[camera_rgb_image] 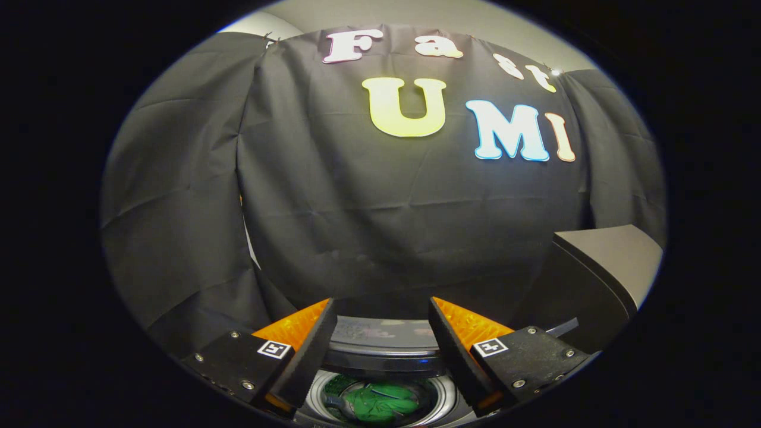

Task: Put the clothes into the washing machine and then close the washing machine lid.

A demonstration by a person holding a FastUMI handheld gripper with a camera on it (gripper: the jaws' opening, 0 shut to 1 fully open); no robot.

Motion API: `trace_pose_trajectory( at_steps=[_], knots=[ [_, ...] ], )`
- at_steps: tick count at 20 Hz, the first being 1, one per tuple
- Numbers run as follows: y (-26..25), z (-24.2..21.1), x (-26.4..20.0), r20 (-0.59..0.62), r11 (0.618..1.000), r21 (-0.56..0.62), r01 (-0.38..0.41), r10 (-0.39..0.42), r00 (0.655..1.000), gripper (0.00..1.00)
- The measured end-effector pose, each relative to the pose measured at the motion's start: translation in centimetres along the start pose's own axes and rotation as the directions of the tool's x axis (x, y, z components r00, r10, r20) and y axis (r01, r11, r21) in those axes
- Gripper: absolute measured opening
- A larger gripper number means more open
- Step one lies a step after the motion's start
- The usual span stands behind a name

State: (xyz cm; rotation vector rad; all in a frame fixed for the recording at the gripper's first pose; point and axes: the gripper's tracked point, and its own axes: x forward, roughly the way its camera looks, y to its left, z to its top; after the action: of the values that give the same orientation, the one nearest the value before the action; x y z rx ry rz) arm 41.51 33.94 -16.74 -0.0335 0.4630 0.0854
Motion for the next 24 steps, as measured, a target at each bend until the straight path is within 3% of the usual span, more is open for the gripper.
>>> trace_pose_trajectory(
  at_steps=[14,20,24],
  knots=[
    [1.9,-9.2,-4.3,-0.096,0.998,0.004,-0.06,0.06,0.994,0.95],
    [2.5,-8.7,-6.1,-0.075,0.997,0.001,-0.082,0.082,0.994,0.95],
    [2.3,-5.8,-8.8,-0.009,0.995,0.02,-0.097,0.097,0.995,0.95]
  ],
)
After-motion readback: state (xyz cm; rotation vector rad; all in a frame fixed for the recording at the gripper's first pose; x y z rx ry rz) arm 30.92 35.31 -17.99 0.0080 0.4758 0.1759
